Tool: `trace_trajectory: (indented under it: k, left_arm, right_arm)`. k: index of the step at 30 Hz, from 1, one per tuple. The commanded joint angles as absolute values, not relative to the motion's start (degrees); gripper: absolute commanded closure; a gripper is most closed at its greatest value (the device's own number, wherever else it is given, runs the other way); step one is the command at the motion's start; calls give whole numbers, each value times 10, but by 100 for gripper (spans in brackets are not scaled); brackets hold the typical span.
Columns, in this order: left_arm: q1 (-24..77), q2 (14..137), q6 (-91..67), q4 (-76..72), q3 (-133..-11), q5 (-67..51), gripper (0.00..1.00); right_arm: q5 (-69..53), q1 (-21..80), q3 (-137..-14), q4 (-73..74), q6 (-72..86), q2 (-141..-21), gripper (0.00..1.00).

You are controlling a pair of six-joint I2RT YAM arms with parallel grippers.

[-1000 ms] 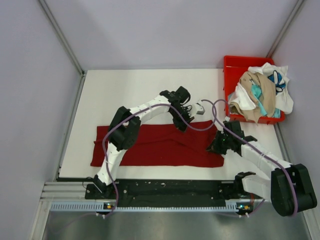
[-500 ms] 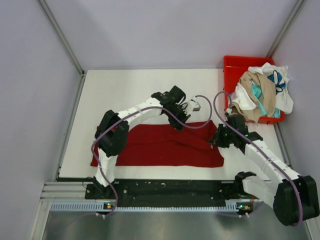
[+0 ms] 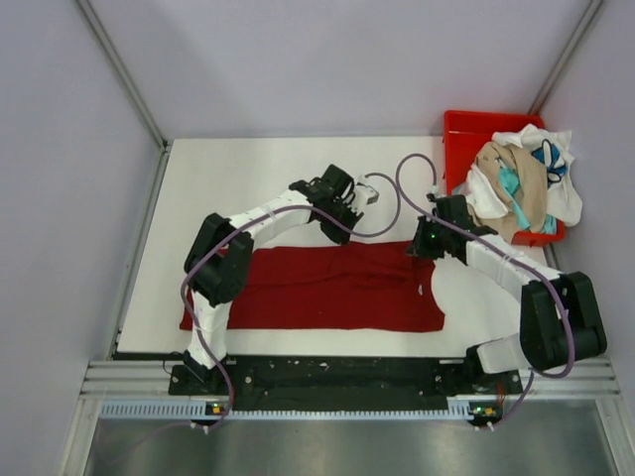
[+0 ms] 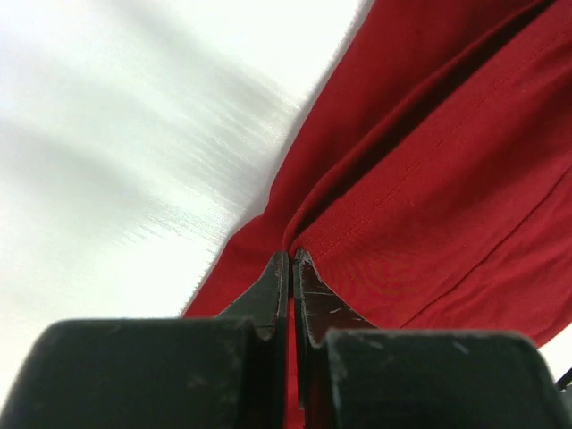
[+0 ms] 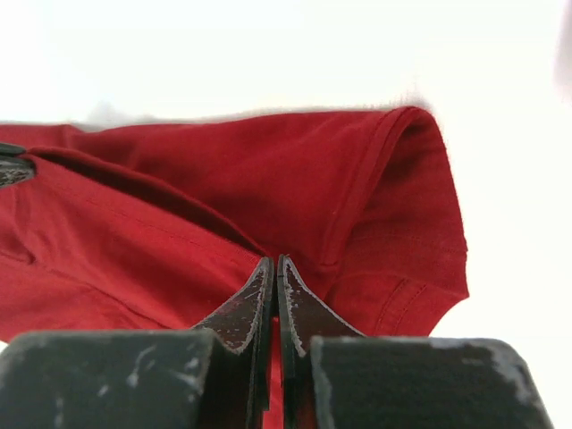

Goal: Fold and stack the t-shirts
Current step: Fold the other side of the tshirt into a rectangle, then rotate the tshirt 75 degrees

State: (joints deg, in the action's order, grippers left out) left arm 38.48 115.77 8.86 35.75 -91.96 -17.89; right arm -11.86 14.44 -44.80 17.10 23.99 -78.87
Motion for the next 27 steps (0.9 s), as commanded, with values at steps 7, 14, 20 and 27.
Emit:
trace_trajectory:
  k: [7,14,20,27]
  left_arm:
    - [388,1173,97,366,-922,-175,60]
    - [360,1111,155,409,-948,-127,44]
    - [274,1003,210,421,-851,-102,44]
    - [145,922,252,424,-765,-73,44]
  right_arm:
    - [-67,142,-524,169,200,-866,63]
    - [-3,142,-557,243,207,-817,53]
    - [11,142,-526,254,215,-843,77]
    - [7,141,-555,257,205,-936,100]
